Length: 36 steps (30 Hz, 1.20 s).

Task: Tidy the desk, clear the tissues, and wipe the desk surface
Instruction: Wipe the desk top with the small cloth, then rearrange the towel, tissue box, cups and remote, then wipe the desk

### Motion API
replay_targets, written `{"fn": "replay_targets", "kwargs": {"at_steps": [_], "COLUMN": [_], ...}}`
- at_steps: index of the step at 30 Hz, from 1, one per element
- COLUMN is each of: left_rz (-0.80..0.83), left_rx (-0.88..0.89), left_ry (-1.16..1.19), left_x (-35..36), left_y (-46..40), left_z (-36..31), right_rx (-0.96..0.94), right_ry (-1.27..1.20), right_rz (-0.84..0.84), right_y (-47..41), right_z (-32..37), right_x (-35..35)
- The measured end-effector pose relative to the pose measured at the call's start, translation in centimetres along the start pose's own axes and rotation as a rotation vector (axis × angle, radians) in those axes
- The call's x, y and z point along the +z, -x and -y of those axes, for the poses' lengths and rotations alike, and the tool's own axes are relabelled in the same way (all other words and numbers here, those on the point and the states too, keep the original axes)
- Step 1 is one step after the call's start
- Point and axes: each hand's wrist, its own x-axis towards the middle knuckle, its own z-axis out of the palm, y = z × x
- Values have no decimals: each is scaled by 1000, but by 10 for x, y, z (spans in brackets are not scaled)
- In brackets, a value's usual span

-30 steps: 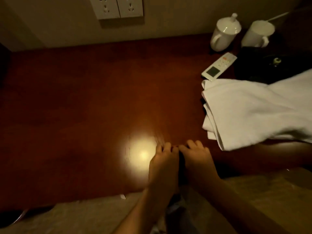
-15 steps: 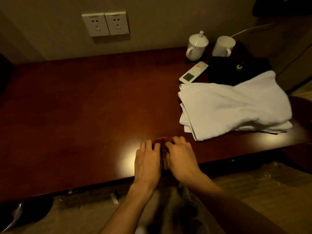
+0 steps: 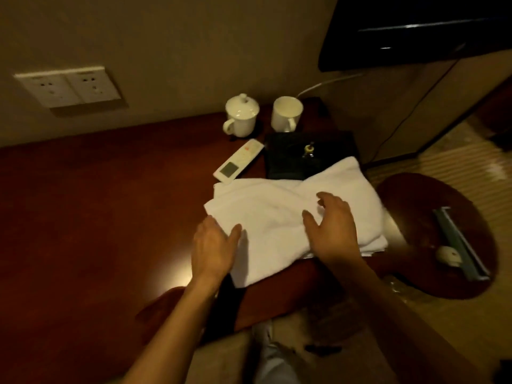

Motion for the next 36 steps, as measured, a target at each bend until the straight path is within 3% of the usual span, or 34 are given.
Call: {"fn": "replay_targets", "kwargs": {"at_steps": [3, 8, 11, 14, 17, 22, 26, 30, 36], "left_rz": [-88, -172, -63, 104, 130, 238, 237, 205, 124], "left_rx": [7, 41, -96, -209, -129, 126, 226, 213, -30], "left_ry": [-149, -265, -204, -232, -387, -161, -55, 48, -13], "left_x": [21, 50, 43, 29, 14, -13, -22, -36, -11], "left_y": [-6, -25, -47, -62, -61, -64, -66, -74, -107], "left_z": [-39, -68, -55, -40, -36, -40, -52, -71, -63], "right_rx": [53, -59, -37, 177, 316, 208, 279, 408, 631], "right_ry": [49, 82, 96, -64, -185, -380, -358, -440, -323], "right_rz": [-17, -91, -39, 105, 206, 174, 29, -32, 202], "right_y": [-36, -66, -90, -113, -123, -108, -97, -91, -95], "right_z": [-30, -67, -93, -115, -127, -133, -131, -138, -164], "right_x": [-17, -24, -31, -33, -34, -43, -64, -87, -57]}}
